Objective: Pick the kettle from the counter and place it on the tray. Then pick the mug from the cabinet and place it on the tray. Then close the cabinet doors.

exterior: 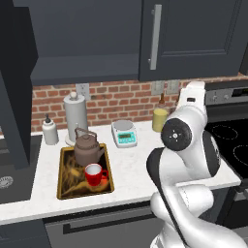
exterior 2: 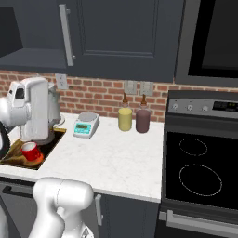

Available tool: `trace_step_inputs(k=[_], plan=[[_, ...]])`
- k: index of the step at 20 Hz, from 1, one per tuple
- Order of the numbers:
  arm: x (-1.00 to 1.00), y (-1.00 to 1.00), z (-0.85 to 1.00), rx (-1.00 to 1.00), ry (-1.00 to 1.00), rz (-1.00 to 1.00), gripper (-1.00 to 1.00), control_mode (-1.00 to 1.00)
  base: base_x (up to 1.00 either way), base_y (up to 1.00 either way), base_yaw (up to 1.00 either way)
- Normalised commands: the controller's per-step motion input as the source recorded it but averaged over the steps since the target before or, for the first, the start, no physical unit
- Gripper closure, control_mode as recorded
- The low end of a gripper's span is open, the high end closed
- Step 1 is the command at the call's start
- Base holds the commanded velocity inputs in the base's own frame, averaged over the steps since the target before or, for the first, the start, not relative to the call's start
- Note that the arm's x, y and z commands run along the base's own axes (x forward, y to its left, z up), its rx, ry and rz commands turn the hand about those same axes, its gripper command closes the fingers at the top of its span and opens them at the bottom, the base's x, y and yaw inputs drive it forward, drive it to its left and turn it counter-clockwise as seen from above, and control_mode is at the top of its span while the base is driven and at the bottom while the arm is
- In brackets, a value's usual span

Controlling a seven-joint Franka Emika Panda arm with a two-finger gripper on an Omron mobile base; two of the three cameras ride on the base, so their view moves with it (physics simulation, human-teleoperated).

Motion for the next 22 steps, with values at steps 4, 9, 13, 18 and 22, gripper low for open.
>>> trace_step_inputs(k=[4, 9, 13, 18, 22], plan=[[-0.33, 0.46, 0.0, -0.16, -0.07, 0.0, -1.0, -1.0, 0.0, 0.0, 0.0], [-0.34, 0.27, 0.0, -0.14, -0.09, -0.03, -1.0, -1.0, 0.0, 0.0, 0.0], [-0.28, 0.29, 0.0, -0.13, -0.04, -0.08, -1.0, -1.0, 0.0, 0.0, 0.0], [-0.24, 0.22, -0.03, -0.1, -0.09, 0.01, -1.0, -1.0, 0.0, 0.0, 0.0], [-0.23, 0.33, -0.01, -0.13, -0.12, 0.02, -1.0, -1.0, 0.0, 0.0, 0.0]])
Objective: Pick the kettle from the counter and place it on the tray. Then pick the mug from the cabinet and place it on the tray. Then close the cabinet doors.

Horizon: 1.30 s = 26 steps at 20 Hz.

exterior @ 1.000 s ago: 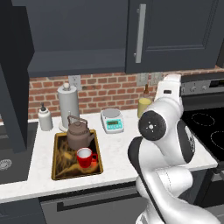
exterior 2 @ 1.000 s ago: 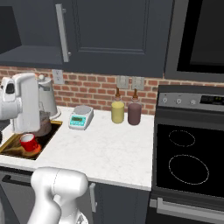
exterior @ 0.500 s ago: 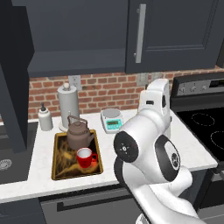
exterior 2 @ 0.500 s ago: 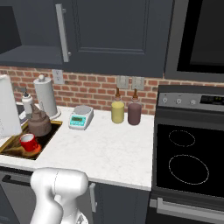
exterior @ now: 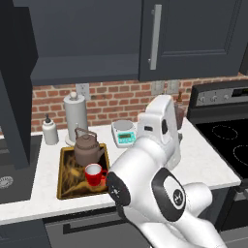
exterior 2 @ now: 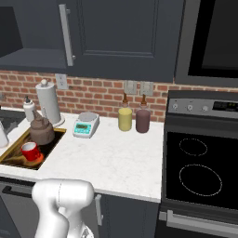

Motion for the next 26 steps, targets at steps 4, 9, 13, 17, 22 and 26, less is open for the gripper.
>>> trace_step_inputs(k=[4, 9, 13, 17, 22, 26], plan=[[-0.15, 0.38, -0.01, -0.14, -0.01, -0.07, -1.0, -1.0, 0.0, 0.0, 0.0], [-0.25, 0.42, 0.0, -0.12, 0.0, -0.23, -1.0, -1.0, 0.0, 0.0, 0.0], [-0.37, 0.43, 0.0, -0.12, 0.0, -0.28, -1.0, -1.0, 0.0, 0.0, 0.0], [-0.38, 0.39, 0.0, -0.11, 0.0, -0.29, -1.0, -1.0, 0.0, 0.0, 0.0], [-0.36, 0.38, 0.0, -0.11, 0.0, -0.29, -1.0, -1.0, 0.0, 0.0, 0.0], [-0.35, 0.11, 0.0, -0.07, 0.0, -0.17, -1.0, -1.0, 0.0, 0.0, 0.0]])
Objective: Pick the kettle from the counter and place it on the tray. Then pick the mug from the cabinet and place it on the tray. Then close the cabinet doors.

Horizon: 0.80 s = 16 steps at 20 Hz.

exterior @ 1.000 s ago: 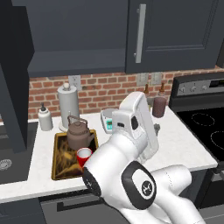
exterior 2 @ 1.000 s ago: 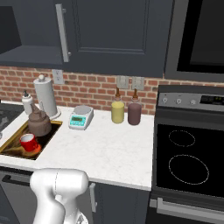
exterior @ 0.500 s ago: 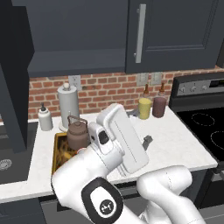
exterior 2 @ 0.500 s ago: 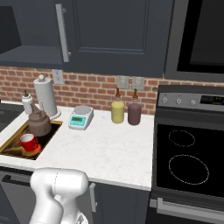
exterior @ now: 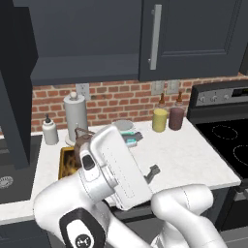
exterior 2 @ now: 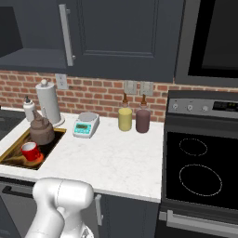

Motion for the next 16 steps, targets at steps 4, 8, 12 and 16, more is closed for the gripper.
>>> trace_step_inputs(k=[4, 8, 12, 16], plan=[[-0.37, 0.01, 0.01, -0.06, 0.0, -0.11, -1.0, -1.0, 0.0, 0.0, 0.0], [-0.17, 0.16, -0.02, -0.11, 0.0, -0.03, -1.0, -1.0, 0.0, 0.0, 0.0], [-0.18, 0.16, -0.05, -0.09, -0.04, 0.0, -1.0, -1.0, 0.0, 0.0, 0.0], [-0.13, 0.38, 0.0, -0.14, -0.02, 0.0, -1.0, -1.0, 0.0, 0.0, 0.0]])
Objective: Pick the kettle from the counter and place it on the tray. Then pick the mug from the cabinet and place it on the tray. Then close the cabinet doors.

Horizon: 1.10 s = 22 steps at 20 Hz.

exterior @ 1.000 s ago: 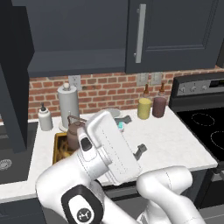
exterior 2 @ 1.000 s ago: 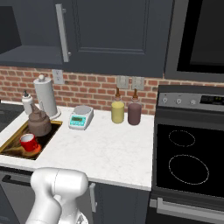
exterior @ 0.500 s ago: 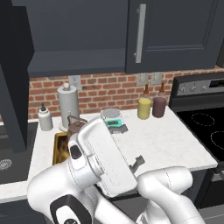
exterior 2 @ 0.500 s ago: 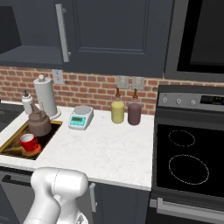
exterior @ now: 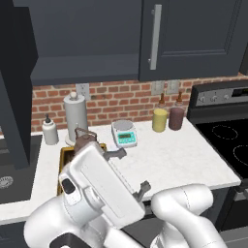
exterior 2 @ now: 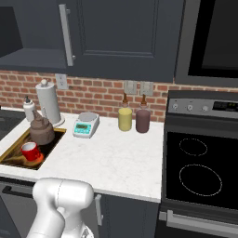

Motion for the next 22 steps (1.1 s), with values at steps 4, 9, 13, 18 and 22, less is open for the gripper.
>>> trace_step_inputs(k=[4, 9, 13, 18, 22], plan=[[-0.06, 0.46, 0.01, -0.16, 0.0, 0.0, -1.0, -1.0, 0.0, 0.0, 0.0], [-0.02, 0.52, 0.01, -0.17, 0.0, 0.0, -1.0, -1.0, 0.0, 0.0, 0.0], [0.0, 0.51, -0.01, -0.16, 0.01, 0.0, -1.0, -1.0, 0.0, 0.0, 0.0], [0.0, 0.29, -0.03, -0.05, 0.0, 0.0, -1.0, -1.0, 0.0, 0.0, 0.0], [0.08, 0.52, 0.0, -0.06, 0.04, 0.0, -1.0, -1.0, 0.0, 0.0, 0.0]])
